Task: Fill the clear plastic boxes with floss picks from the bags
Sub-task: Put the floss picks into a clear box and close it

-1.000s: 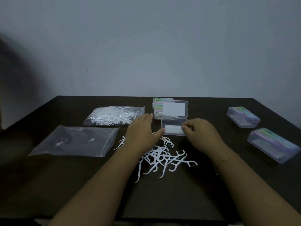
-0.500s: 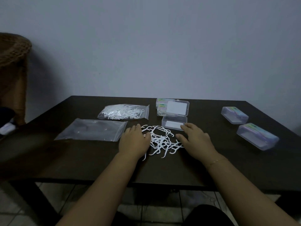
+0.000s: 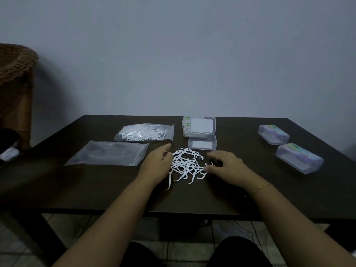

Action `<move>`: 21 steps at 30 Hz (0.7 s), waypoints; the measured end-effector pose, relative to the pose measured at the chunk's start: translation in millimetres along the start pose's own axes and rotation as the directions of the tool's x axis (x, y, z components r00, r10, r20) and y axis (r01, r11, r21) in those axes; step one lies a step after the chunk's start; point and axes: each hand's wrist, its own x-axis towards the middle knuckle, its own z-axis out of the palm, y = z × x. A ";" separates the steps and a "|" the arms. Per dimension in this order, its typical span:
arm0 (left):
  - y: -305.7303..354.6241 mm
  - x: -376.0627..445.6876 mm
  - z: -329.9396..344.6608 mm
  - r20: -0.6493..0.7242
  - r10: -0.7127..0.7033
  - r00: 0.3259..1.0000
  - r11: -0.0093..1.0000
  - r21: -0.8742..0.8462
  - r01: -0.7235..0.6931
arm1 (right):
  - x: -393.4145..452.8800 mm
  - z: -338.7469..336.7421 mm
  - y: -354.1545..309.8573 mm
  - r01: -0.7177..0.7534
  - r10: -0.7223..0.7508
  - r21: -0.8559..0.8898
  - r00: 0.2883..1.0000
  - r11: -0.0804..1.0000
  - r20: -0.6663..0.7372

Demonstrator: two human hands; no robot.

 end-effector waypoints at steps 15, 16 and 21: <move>13.9 12.6 -36.8 0.337 -0.169 0.926 0.848 0.528 -0.037 | 18.0 -7.9 -22.2 0.097 -0.030 -0.295 0.975 0.951 0.222; 12.9 14.2 -36.0 0.334 -0.167 0.928 0.858 0.513 -0.030 | 18.7 -8.4 -22.8 0.095 -0.032 -0.307 0.978 0.947 0.205; 17.5 16.7 -32.9 0.237 -0.137 0.962 0.821 0.571 -0.023 | 17.8 -11.5 -27.1 0.100 -0.036 -0.486 0.990 0.868 0.139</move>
